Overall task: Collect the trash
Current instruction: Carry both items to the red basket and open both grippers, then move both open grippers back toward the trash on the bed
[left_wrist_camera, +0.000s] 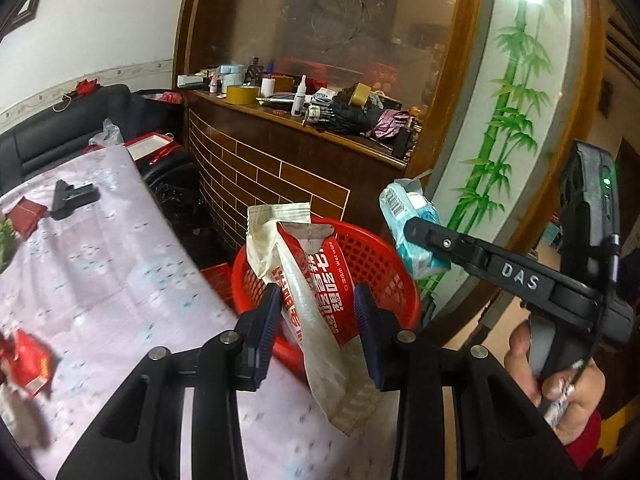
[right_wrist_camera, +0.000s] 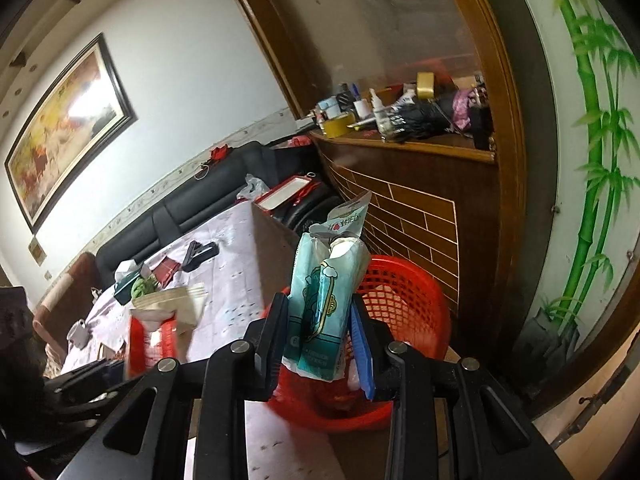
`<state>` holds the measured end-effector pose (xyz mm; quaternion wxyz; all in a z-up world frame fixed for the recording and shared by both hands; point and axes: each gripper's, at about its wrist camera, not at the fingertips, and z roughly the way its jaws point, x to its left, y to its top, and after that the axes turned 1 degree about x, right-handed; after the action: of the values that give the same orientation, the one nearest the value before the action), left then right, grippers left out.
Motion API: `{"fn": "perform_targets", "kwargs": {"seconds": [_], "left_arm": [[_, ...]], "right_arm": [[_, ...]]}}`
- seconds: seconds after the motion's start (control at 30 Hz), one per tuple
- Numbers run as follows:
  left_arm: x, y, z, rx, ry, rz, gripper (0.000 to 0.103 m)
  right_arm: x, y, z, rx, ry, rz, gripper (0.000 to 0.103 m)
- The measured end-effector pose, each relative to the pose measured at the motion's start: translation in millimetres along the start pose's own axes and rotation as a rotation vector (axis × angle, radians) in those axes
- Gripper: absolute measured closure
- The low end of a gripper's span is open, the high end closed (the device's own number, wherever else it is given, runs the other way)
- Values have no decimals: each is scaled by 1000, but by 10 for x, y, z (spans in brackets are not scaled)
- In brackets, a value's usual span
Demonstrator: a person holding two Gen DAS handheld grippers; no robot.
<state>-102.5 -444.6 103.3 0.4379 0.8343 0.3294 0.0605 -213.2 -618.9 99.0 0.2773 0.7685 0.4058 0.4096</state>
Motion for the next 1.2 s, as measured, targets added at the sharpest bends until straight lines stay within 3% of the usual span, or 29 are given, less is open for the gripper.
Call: {"fn": "perform_targets", "kwargs": {"seconds": [0.1,0.13,0.2,0.43,0.67,0.8,1.0,1.1,1.2], "left_arm": [[64,43,177,7,-5,-47,41],[79,44,176,6,-8,-53,40],[123,25,146,13,-5,-53,40],[345,-246,-374,-18,78,-43,40],[701,-743,-1087,-45,236,-25,40],[1084,-1101,-1648,-67,316,-99,40],[1856,-1701,-2504,-86,494,-262,40],[2131,-1927,-2676,-78,526,-341,40],[2340,-2080,-2636,-48,479,-419,40]], "right_arm": [[-152,61,145,6,-13,17,58],[-196,76,189,6,-9,21,48],[-261,96,299,16,-18,23,41],[-140,-78,139,-8,-34,-9,40],[646,-468,178,72,54,-142,41],[1123,-711,257,128,129,-201,41],[1998,-1167,240,220,285,-341,41],[2371,-1320,179,258,368,-393,41],[2685,-1386,109,261,428,-441,41]]}}
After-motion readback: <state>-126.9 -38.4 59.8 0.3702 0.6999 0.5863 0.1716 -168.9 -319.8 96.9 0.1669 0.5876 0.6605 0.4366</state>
